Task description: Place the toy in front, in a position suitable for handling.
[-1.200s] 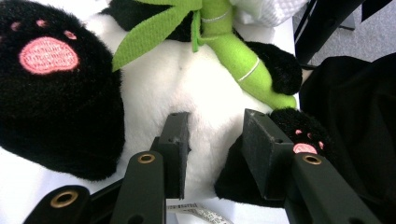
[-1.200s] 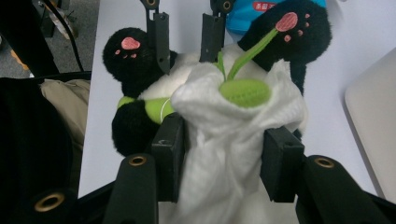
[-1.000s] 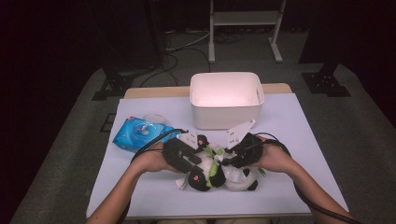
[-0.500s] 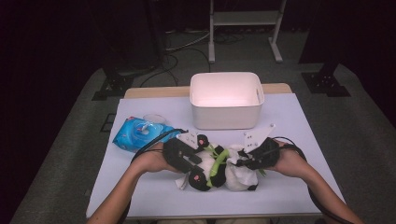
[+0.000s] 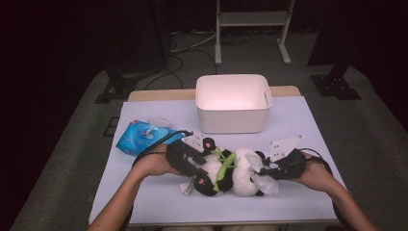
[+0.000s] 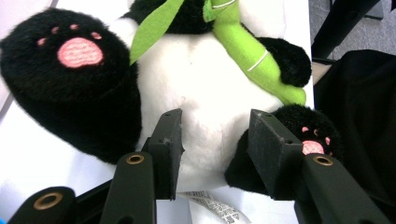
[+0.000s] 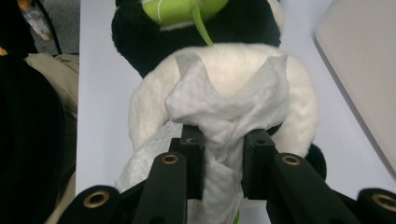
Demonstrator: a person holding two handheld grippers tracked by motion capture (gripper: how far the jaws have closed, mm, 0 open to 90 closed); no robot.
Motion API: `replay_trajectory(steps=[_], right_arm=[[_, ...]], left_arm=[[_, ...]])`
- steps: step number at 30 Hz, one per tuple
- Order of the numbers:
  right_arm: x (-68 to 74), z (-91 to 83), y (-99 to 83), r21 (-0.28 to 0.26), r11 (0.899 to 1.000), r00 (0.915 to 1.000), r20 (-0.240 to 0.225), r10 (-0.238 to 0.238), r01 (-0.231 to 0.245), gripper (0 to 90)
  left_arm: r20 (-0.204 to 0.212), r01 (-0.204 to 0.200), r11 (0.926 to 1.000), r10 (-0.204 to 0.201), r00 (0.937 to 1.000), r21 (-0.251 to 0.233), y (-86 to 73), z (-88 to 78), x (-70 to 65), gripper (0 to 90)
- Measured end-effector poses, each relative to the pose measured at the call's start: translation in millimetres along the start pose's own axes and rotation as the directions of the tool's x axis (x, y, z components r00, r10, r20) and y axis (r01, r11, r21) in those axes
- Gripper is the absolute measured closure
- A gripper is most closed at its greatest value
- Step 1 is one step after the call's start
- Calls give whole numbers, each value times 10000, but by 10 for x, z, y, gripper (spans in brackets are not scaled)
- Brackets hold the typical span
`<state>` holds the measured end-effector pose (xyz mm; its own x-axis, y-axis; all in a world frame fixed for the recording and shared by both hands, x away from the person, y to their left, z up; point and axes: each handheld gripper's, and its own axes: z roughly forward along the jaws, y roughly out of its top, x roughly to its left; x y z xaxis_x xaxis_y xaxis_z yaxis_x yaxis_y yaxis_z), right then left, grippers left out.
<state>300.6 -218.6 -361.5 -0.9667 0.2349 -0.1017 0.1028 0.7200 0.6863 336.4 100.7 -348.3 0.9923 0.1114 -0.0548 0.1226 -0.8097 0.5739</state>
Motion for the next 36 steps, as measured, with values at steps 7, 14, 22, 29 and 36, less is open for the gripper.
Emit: replay_trajectory(steps=[7,14,22,29,36], right_arm=[[-31,-17,-213,-365,9981,9987,2,505,-505,739],[-49,-4,-408,-336,9961,9966,57,816,-814,739],[-141,17,-494,-291,9942,9946,-28,1038,-1038,740],[-194,26,-523,-252,9929,9933,-38,1158,-1159,740],[-89,-32,-391,-249,9976,9979,1,644,-644,740]], left_arm=[[128,289,9996,-288,9995,-38,-12,31,55,540],[189,531,9986,-531,9984,12,20,127,81,568],[478,678,9976,-670,9966,-168,52,181,41,575],[631,680,9972,-660,9958,-298,35,195,9,575],[501,506,9979,-486,9976,-395,9,194,-12,575]])
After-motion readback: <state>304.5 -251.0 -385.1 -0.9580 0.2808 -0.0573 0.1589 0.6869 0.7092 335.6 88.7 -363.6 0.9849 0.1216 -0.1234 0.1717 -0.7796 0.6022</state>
